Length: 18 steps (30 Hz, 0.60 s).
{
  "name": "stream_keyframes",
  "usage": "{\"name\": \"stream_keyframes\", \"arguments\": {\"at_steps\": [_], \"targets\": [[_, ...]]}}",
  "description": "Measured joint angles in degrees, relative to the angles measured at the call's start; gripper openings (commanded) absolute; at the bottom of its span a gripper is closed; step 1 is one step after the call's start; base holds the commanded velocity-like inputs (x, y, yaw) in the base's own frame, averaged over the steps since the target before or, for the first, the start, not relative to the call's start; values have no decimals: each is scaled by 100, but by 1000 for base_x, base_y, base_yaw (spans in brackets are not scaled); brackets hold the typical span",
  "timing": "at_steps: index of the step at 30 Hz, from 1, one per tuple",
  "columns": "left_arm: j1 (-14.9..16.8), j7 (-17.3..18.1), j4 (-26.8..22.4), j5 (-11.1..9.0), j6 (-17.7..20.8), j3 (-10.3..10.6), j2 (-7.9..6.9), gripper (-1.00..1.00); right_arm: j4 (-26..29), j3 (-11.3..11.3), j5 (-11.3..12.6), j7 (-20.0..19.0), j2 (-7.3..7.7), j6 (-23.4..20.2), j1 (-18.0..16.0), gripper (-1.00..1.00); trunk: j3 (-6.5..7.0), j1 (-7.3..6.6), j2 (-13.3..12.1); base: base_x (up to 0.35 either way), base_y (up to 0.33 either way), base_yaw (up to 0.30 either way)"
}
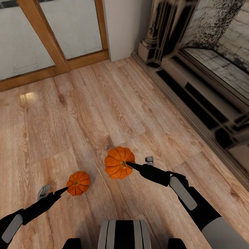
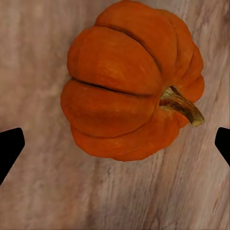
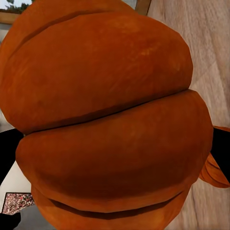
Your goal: Place each of the two pumpkins and all three candles from the living room inside a cabinet in the living room (use any cabinet), then make sure every cabinet is closed, and position the cauldron so it is next to a table in the living room.
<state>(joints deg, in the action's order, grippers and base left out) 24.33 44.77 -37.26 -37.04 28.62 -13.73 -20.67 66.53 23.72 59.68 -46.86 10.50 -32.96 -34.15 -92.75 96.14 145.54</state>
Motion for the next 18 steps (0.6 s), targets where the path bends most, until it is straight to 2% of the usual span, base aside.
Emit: {"name": "stream_keyframes", "arguments": {"at_steps": [4, 18], "targets": [[0, -353, 6, -14, 1, -62, 0, 100, 0, 0, 0, 0, 0, 0, 0, -100, 0, 0, 0, 0, 0, 0], [0, -571, 21, -9, 2, -100, 16, 100, 9, 6, 0, 0, 0, 0, 0, -100, 0, 0, 0, 0, -35, 0]]}}
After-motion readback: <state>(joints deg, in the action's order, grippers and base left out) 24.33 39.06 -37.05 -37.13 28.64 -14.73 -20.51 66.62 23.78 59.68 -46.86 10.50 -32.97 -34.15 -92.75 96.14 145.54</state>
